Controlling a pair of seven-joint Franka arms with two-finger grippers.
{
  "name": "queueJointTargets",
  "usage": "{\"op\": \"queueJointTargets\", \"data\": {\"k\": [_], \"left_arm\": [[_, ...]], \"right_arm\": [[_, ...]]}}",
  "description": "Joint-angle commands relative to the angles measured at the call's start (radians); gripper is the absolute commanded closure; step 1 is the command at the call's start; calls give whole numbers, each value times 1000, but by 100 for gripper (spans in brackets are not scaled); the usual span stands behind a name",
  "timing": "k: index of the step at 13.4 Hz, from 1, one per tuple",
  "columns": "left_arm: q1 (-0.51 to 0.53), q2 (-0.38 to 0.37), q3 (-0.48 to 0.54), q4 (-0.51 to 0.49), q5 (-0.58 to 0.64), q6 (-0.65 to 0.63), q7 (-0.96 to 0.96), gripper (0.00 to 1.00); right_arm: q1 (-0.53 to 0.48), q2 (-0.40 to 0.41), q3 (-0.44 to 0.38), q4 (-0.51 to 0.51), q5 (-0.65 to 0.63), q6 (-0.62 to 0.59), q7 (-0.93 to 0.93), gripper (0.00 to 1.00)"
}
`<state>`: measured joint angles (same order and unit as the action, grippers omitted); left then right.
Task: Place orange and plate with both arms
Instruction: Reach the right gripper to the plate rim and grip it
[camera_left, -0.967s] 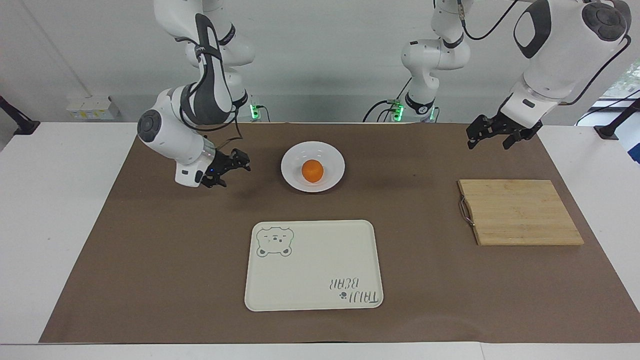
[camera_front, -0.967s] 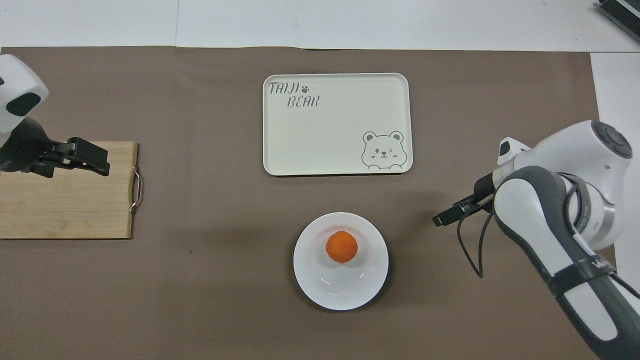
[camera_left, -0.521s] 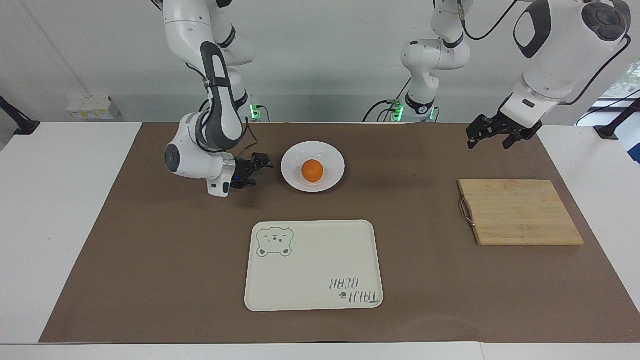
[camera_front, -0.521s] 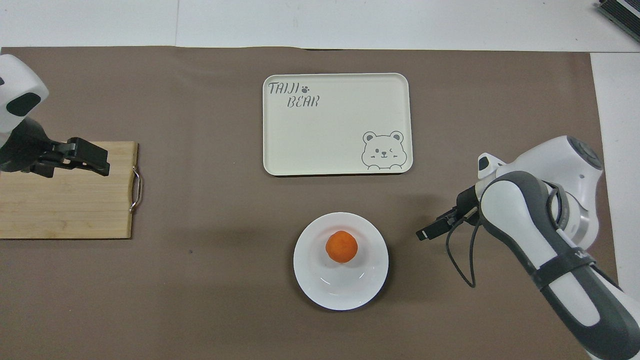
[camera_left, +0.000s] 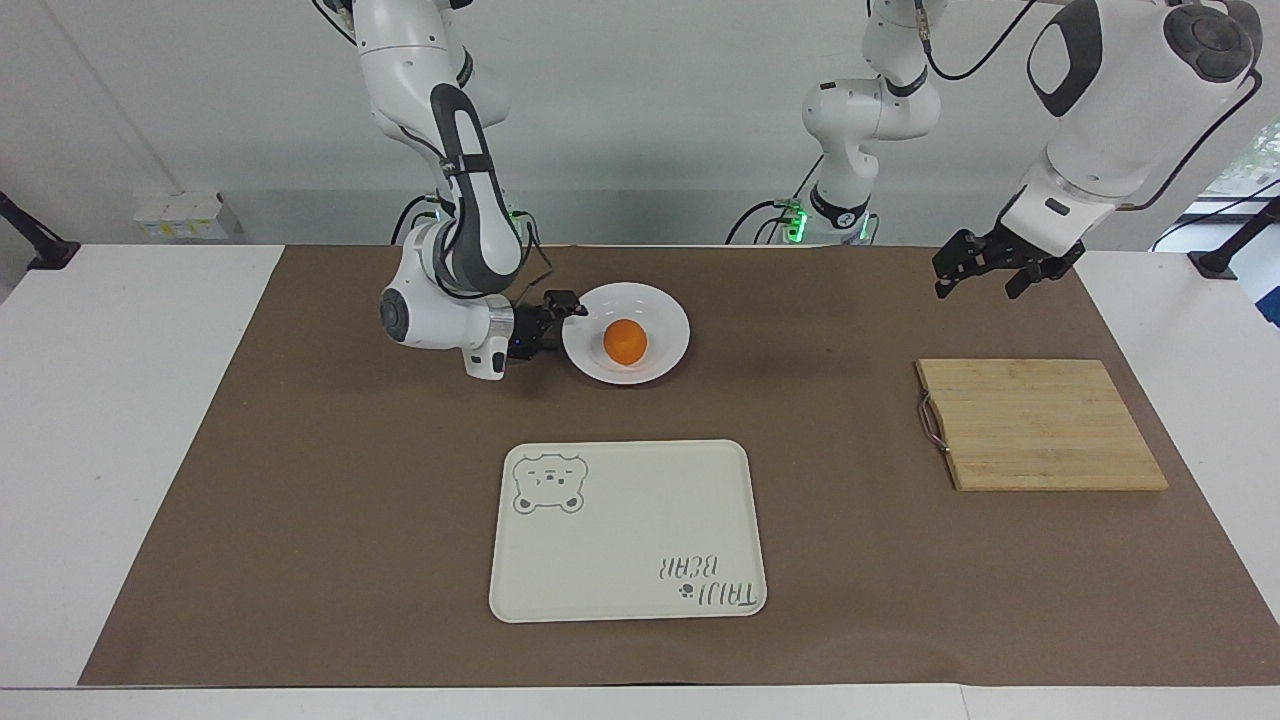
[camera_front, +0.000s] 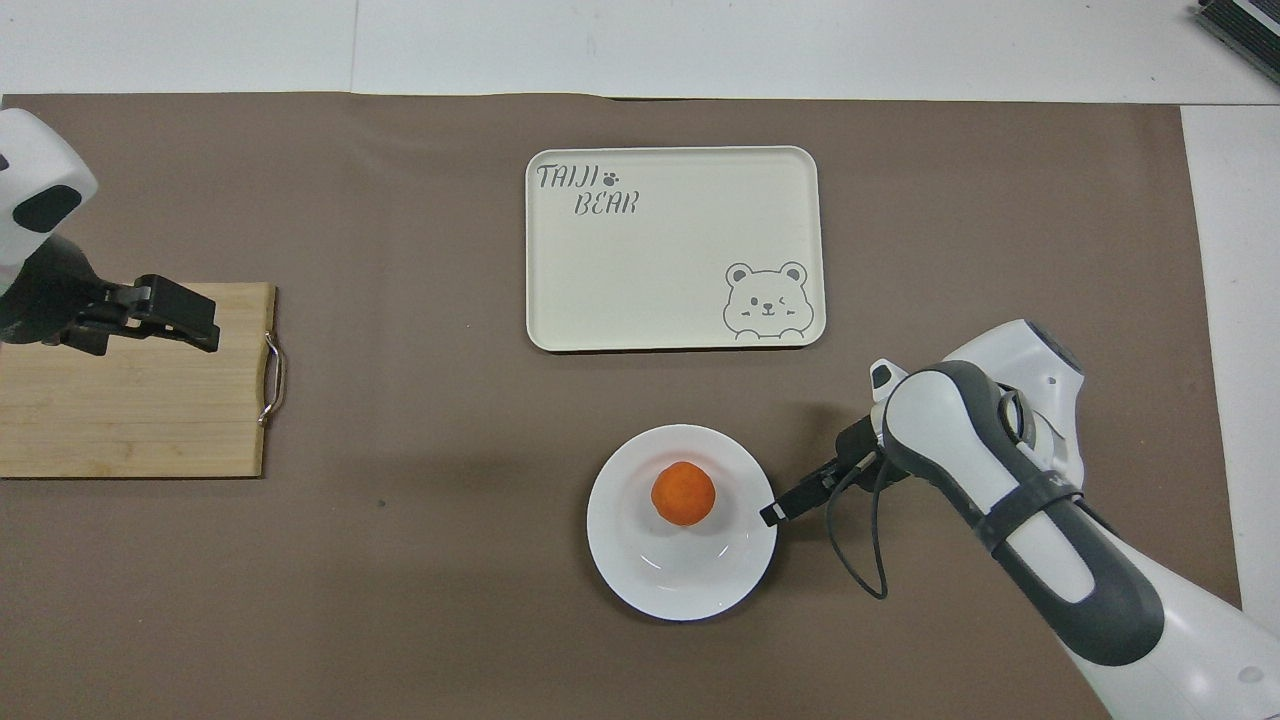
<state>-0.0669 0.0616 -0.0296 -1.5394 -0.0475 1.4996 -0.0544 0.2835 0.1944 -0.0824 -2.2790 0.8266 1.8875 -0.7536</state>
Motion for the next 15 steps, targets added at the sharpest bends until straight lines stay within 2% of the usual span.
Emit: {"op": "queueJointTargets", "data": {"k": [1,2,3,4,11,15], "left_arm": [[10,-17,-7,-15,11,-7,4,0],[10,-17,-7,-15,11,-7,4,0],[10,-17,-7,-15,11,-7,4,0],[10,-17,-7,-15,11,-7,4,0],[10,-17,-7,-15,11,-7,4,0],[10,-17,-7,-15,11,-7,4,0]], "right_arm": [[26,-39,-3,-42,34,53,8,12],[29,-39,-3,-43,34,56,19,77],[45,-38,-3,-42,34,65,122,100],[57,-38,-3,-42,34,76,228,100],[-1,-35,-5,-42,66,64,255,100],[-13,-33,-5,-24,137,-20,338,100]]}}
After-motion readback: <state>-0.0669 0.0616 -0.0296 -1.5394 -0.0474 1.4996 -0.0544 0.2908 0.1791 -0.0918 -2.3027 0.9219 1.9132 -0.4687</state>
